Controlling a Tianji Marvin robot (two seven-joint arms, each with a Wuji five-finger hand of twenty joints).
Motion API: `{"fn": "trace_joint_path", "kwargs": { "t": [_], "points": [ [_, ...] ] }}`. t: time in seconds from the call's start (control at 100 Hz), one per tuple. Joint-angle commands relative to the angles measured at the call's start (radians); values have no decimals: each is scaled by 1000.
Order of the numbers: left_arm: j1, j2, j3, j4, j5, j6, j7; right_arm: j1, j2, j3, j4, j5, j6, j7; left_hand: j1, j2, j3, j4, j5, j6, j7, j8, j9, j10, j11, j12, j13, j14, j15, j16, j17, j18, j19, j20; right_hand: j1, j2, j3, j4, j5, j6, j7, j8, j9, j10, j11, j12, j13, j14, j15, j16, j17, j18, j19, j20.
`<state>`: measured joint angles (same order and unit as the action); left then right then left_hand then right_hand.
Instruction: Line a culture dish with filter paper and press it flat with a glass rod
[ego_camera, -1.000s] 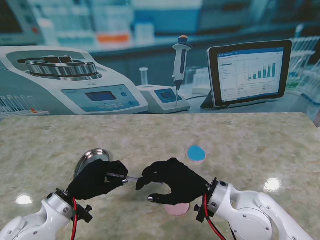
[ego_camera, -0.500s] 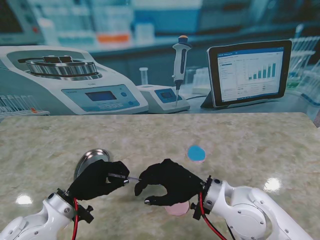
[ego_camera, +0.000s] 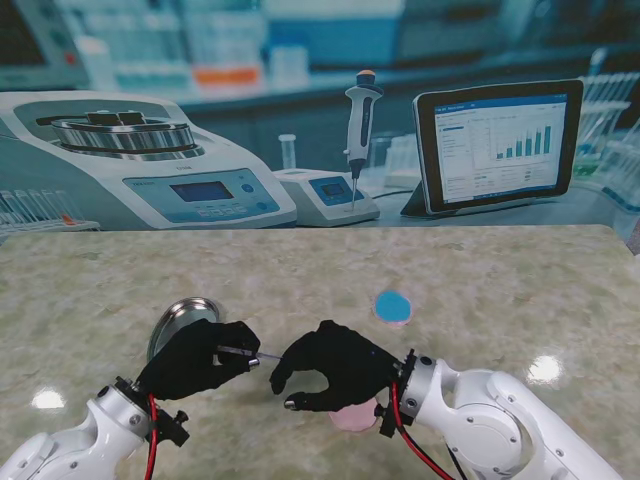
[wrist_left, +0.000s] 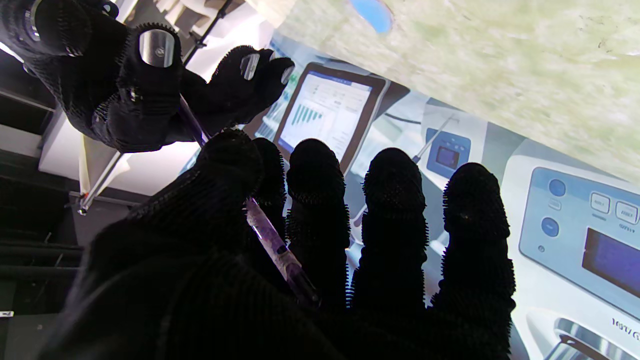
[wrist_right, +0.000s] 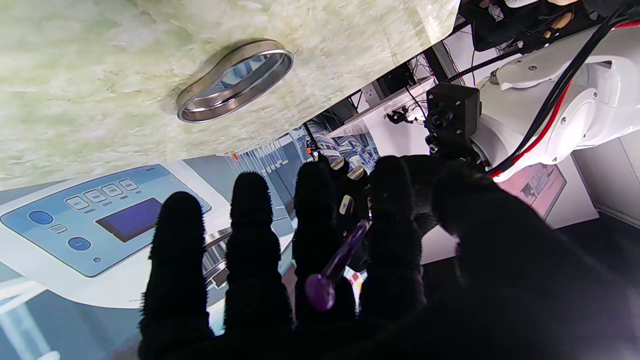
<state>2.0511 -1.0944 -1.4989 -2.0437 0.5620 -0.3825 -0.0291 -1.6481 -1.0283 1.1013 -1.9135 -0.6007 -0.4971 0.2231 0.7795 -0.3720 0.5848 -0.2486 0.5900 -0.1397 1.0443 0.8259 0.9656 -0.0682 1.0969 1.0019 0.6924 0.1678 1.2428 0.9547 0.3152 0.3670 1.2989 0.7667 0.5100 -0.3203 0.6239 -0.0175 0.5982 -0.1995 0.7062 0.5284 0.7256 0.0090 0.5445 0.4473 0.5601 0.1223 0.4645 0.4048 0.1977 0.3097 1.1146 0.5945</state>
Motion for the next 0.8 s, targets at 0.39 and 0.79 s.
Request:
{"fn": "trace_joint_path", "kwargs": {
  "t": [0.39, 0.79],
  "points": [
    [2, 0, 10, -9, -11, 13, -5, 31, -18, -44, 59, 62, -38, -48, 69, 28, 35, 17, 69, -80, 117, 56, 16, 9, 18, 14, 24, 20, 26, 20, -3, 28, 39, 34, 4, -71, 154, -67, 285, 116, 157, 5, 262, 75, 99, 42, 268, 60, 227, 115, 203, -41, 231, 90],
    [4, 0, 12, -11, -28, 13, -10, 38, -39, -72, 91, 75, -34, -127, 103, 48, -27, 37, 60, -61, 97, 26, 12, 17, 9, 6, 22, 22, 24, 19, -3, 28, 39, 34, -79, 44, 169, -15, 472, 115, 317, 480, 361, 96, 469, 346, 374, 114, 694, 382, 319, -37, 497, 289]
  ]
}}
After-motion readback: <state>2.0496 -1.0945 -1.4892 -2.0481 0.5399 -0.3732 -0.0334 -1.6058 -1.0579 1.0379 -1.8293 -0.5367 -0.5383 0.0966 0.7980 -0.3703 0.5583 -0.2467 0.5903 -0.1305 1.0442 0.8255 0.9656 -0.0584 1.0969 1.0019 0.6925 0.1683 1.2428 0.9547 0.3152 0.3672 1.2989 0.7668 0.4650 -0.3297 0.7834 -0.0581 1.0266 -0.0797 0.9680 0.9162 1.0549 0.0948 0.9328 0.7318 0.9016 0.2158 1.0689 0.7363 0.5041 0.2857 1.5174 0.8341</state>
